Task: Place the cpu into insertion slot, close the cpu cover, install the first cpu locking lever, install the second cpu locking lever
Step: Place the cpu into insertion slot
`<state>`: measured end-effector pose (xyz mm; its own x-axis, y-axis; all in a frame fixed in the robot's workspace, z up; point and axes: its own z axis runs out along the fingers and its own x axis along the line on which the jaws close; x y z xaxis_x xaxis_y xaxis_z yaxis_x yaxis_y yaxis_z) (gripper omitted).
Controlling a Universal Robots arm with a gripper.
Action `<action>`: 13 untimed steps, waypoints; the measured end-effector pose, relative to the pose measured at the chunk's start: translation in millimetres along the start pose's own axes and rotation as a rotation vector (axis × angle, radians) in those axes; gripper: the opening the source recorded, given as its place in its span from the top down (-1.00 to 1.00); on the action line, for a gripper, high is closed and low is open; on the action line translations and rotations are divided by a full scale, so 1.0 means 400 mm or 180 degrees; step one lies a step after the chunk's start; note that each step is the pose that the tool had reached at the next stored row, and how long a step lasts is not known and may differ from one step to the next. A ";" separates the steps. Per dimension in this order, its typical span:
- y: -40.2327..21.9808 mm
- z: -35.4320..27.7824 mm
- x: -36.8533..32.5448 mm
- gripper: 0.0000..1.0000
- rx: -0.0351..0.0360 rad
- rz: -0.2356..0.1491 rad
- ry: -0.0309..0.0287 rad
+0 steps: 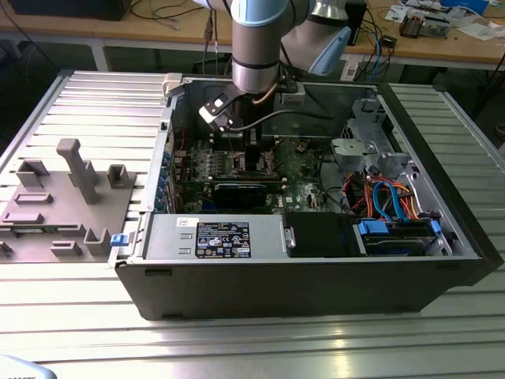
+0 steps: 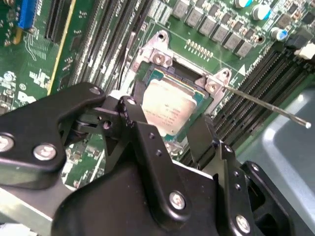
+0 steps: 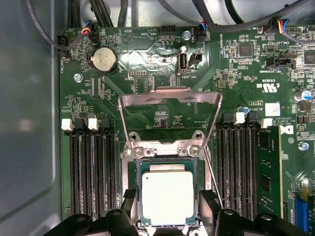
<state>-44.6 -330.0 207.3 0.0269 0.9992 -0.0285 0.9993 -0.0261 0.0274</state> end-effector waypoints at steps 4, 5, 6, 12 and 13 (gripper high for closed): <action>0.001 -0.019 -0.001 -0.23 0.0000 0.0000 -0.0001; 0.001 -0.019 0.000 -0.23 0.0000 0.0000 0.0000; 0.001 -0.019 0.000 -0.21 0.0000 0.0000 0.0000; 0.001 -0.019 0.001 0.54 0.0000 -0.0009 -0.0023; 0.001 -0.019 0.001 0.65 0.0003 -0.0016 -0.0028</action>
<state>-44.5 -329.5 214.9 0.0221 0.9991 -0.0375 0.9994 -0.0211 0.0264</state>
